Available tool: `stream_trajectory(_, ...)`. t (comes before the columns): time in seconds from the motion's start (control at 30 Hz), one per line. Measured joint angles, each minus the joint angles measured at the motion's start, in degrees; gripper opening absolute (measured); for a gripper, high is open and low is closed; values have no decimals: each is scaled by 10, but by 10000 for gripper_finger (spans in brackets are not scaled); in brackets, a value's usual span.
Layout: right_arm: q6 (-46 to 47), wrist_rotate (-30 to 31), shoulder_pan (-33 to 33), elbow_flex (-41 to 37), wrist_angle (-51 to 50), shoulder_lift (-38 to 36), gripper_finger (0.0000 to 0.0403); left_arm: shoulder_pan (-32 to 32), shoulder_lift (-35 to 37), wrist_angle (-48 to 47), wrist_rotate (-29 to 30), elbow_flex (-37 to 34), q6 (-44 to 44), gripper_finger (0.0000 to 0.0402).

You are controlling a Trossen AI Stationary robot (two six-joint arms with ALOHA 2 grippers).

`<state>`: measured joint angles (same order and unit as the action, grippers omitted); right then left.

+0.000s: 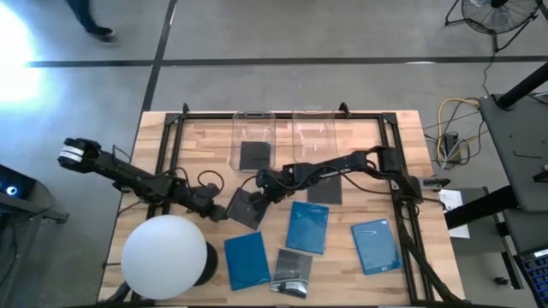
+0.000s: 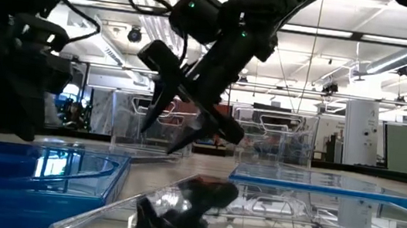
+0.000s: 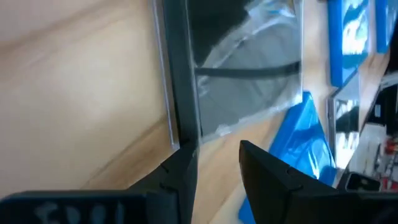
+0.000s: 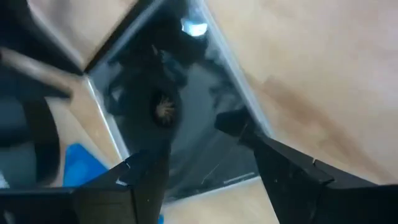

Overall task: Pick & place jewel cases by type
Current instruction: Stack the black CD case into the left transparent bin

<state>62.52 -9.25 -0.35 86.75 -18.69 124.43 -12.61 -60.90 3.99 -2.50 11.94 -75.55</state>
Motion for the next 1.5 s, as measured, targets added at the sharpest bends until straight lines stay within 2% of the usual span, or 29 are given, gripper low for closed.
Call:
stream_trajectory(0.17, -12, -28, 6, -2, 22, 1, 226, 30, -22, 6, 23, 0, 10, 106)
stream_trajectory(0.37, -23, -96, 10, -3, 104, 1, 226, 61, -17, 27, 117, 2, 9, 106)
stream_trajectory(0.47, -26, -99, 11, -2, 128, 1, 226, 79, -18, 25, 149, 6, 11, 106)
stream_trajectory(0.53, -36, -98, 11, -2, 127, 0, 226, 87, -17, 24, 148, 11, 10, 106)
stream_trajectory(0.63, -44, -48, 12, -2, 86, -18, 226, 82, -8, 25, 136, 19, 13, 106)
stream_trajectory(0.8, -72, 62, 16, -1, -48, -47, 226, 61, 12, 11, 134, 38, 14, 106)
stream_trajectory(0.9, -75, 78, 19, -2, -102, -44, 226, 47, 13, -30, 120, 49, -10, 106)
stream_trajectory(1.1, -57, 42, 18, -2, -81, -18, 226, 0, 3, -112, 101, 49, -63, 106)
stream_trajectory(1.2, -57, -14, 20, -2, -30, -10, 226, -4, 3, -119, 131, 38, -75, 106)
stream_trajectory(1.3, -57, -57, 25, -2, 27, -5, 226, 5, 3, -117, 193, 32, -75, 106)
stream_trajectory(1.5, -84, -72, 28, -2, 87, -6, 226, 33, -5, -68, 240, 27, -52, 106)
